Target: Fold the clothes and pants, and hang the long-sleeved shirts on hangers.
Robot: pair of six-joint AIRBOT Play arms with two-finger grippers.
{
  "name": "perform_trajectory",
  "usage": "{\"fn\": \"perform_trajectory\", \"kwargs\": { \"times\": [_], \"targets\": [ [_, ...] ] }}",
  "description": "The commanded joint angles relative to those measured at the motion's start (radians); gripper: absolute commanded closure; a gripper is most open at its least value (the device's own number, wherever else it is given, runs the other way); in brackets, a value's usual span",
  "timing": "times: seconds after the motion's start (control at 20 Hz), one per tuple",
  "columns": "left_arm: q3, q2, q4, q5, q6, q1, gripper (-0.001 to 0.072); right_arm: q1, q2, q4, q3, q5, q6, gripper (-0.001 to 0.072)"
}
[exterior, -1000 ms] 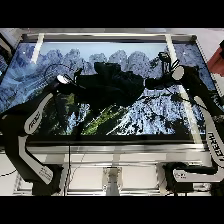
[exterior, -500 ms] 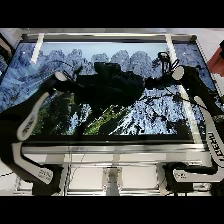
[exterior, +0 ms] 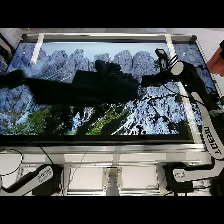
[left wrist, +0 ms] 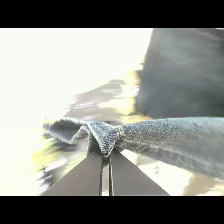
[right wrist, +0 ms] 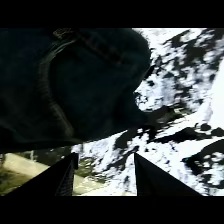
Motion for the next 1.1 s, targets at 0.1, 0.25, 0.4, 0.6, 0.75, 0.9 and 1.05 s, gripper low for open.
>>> {"fn": "perform_trajectory", "kwargs": {
  "times": [0.1, 0.25, 0.4, 0.6, 0.75, 0.9, 1.05],
  "targets": [
    [0.000, 0.126, 0.272, -0.140, -0.007, 0.186, 0.0683, 0.000, -0.079, 0.131, 0.014, 0.084, -0.016, 0.0292],
    [-0.001, 0.119, 0.265, -0.136, -0.010, 0.191, 0.0683, 0.003, -0.107, 0.258, 0.013, 0.169, -0.079, 0.0291],
    [-0.002, 0.111, 0.265, -0.139, -0.009, 0.191, 0.0683, 0.006, -0.130, 0.392, 0.002, 0.154, -0.107, 0.0291],
    [-0.002, 0.100, 0.265, -0.139, -0.009, 0.191, 0.0683, 0.072, -0.191, 0.463, 0.002, 0.129, -0.182, 0.0215],
    [-0.002, 0.095, 0.265, -0.142, -0.009, 0.191, 0.0682, 0.139, -0.235, 0.451, 0.002, 0.033, -0.212, 0.0199],
    [-0.002, 0.095, 0.266, -0.142, -0.009, 0.191, 0.0683, 0.164, -0.254, 0.438, 0.002, -0.012, -0.143, 0.0199],
    [-0.002, 0.095, 0.266, -0.143, -0.009, 0.191, 0.0683, 0.172, -0.269, 0.434, 0.002, 0.034, -0.093, 0.0199]
  ]
}}
